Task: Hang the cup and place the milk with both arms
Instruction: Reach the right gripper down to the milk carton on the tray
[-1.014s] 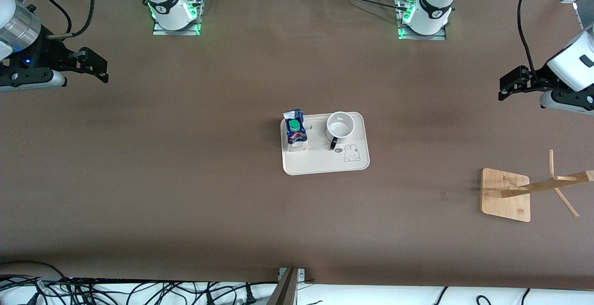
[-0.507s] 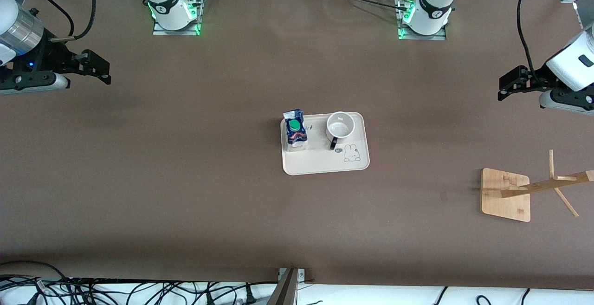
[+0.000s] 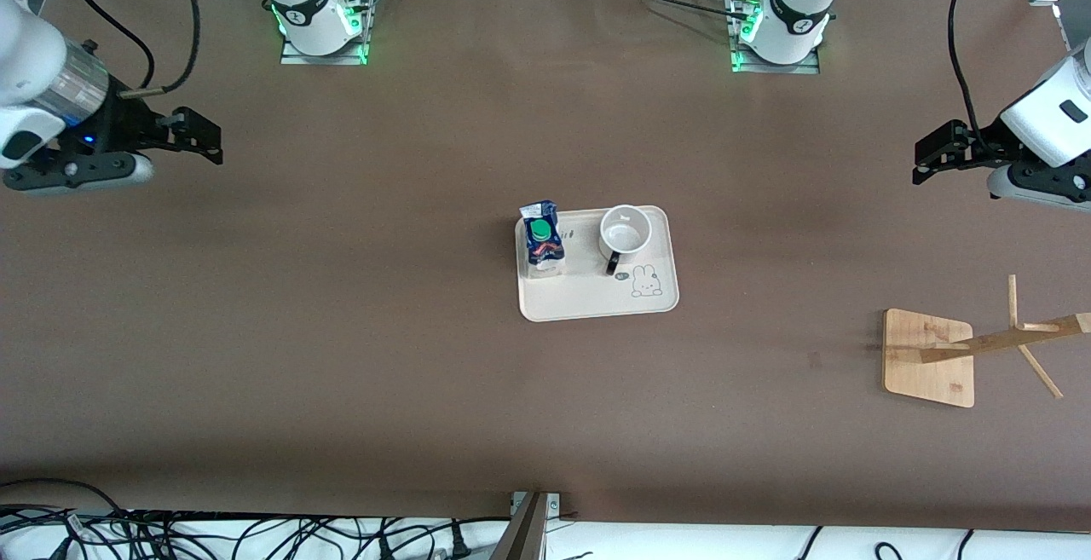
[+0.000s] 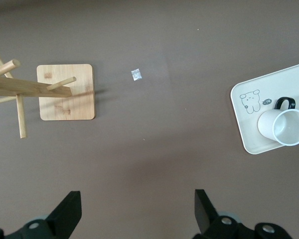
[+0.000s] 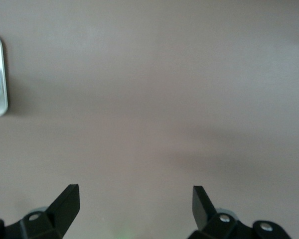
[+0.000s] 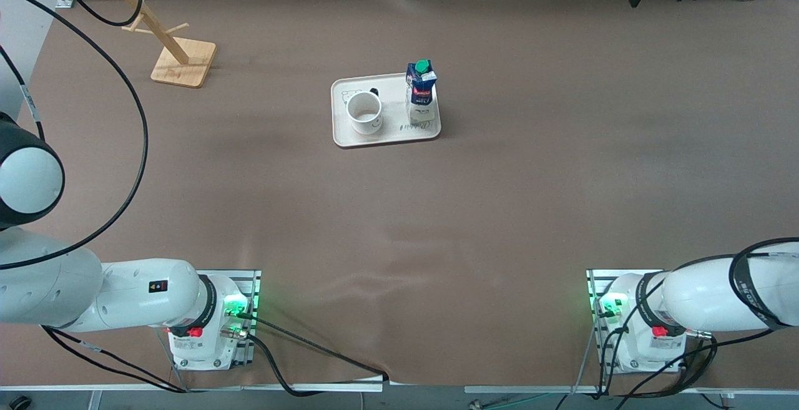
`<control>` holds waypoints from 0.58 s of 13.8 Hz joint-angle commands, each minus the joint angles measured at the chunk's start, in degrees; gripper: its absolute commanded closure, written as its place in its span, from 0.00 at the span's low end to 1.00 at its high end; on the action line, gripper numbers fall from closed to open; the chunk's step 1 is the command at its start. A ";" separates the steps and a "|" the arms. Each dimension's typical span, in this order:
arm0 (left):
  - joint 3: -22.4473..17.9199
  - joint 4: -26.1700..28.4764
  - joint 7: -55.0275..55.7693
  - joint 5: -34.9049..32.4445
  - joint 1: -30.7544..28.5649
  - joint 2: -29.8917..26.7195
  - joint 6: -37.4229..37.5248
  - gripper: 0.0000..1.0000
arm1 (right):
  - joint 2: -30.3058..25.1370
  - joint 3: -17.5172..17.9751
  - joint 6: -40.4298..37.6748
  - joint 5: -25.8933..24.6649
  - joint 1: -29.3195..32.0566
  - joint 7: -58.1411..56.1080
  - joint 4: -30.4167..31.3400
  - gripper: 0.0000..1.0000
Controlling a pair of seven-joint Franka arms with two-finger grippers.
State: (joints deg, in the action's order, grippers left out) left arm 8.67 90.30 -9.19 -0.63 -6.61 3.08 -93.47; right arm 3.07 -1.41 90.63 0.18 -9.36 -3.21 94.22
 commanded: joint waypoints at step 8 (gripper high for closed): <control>-0.06 -1.79 -1.27 0.37 -0.25 0.79 0.48 0.00 | 10.44 -0.09 4.98 8.25 -18.75 15.94 -7.63 0.00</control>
State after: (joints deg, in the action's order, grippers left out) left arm 8.65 90.25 -9.22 -0.63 -6.65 3.08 -93.47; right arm 7.98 -0.96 94.59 7.30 -24.47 8.92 92.22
